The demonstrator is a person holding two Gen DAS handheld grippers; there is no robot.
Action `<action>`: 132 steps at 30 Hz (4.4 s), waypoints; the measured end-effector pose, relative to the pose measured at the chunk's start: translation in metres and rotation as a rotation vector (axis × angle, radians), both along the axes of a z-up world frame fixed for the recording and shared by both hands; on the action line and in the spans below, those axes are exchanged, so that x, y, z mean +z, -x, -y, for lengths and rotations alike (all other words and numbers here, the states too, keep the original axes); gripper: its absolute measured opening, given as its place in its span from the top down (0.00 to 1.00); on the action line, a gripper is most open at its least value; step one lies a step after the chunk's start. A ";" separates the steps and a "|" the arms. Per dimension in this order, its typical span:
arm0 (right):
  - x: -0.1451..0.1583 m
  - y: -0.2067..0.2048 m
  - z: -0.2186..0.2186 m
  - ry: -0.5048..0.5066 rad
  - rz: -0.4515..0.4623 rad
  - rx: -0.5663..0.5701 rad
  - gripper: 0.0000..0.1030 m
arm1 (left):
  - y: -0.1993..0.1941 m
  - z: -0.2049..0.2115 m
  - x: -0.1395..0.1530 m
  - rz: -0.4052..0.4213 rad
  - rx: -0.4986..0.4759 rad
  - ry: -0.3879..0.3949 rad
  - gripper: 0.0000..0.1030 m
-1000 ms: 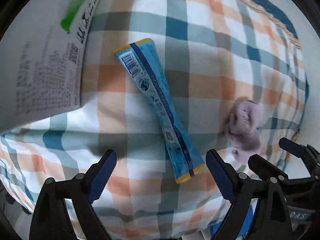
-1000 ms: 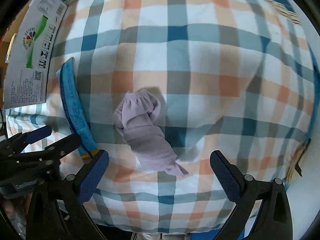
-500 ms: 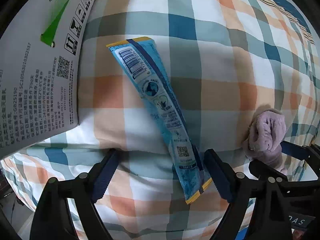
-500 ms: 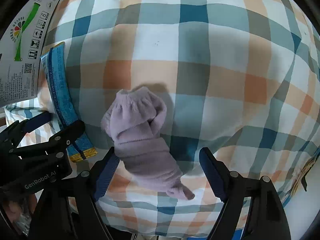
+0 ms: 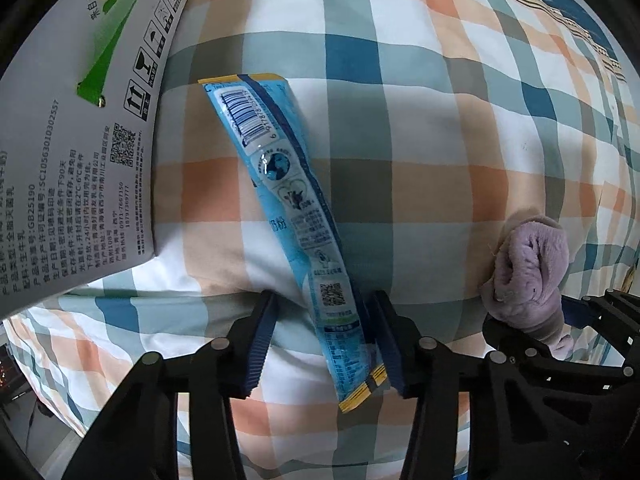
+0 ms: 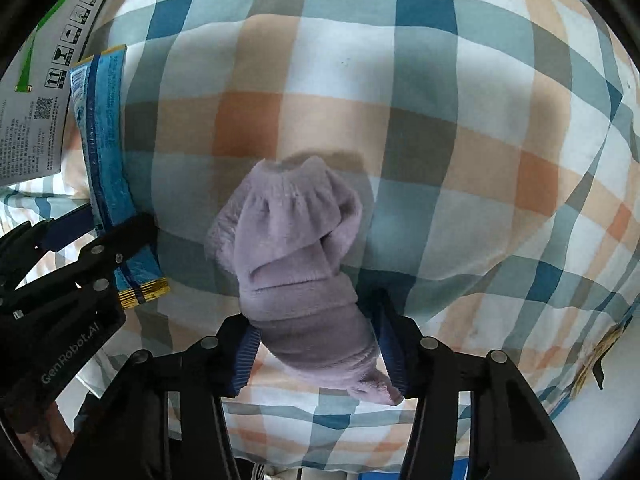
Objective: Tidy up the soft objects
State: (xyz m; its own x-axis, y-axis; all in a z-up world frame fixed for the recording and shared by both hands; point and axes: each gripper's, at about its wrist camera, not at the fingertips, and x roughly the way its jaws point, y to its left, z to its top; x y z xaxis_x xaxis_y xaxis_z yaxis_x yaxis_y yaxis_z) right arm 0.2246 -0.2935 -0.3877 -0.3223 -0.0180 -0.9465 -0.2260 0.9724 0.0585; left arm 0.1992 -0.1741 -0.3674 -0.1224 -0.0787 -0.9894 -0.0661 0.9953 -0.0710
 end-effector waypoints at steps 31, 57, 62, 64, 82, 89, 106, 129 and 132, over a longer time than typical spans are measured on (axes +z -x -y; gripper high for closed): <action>0.176 0.045 -0.028 -0.106 0.271 -0.099 0.58 | 0.033 -0.075 0.179 0.274 -0.090 0.212 0.83; 0.179 -0.053 -0.321 -0.342 0.258 -0.039 0.57 | -0.053 -0.350 0.171 0.230 0.138 0.061 0.83; 0.144 -0.062 -0.340 -0.318 0.222 -0.063 0.57 | -0.065 -0.364 0.126 0.125 0.146 0.096 0.83; 0.129 -0.066 -0.346 -0.306 0.211 -0.069 0.57 | -0.068 -0.367 0.111 0.091 0.149 0.102 0.83; 0.083 -0.079 -0.361 -0.251 0.161 -0.086 0.39 | -0.072 -0.373 0.082 0.016 0.114 0.039 0.73; 0.099 -0.076 -0.346 -0.177 0.218 -0.091 0.31 | -0.061 -0.373 0.111 0.103 0.097 -0.003 0.63; 0.146 -0.049 -0.305 -0.075 0.335 -0.128 0.00 | -0.037 -0.364 0.158 0.276 0.102 -0.075 0.10; 0.308 0.047 -0.264 -0.121 0.623 -0.157 0.00 | 0.058 -0.335 0.309 0.538 0.103 -0.090 0.10; 0.335 0.066 -0.259 -0.126 0.670 -0.158 0.00 | 0.073 -0.330 0.331 0.575 0.100 -0.098 0.10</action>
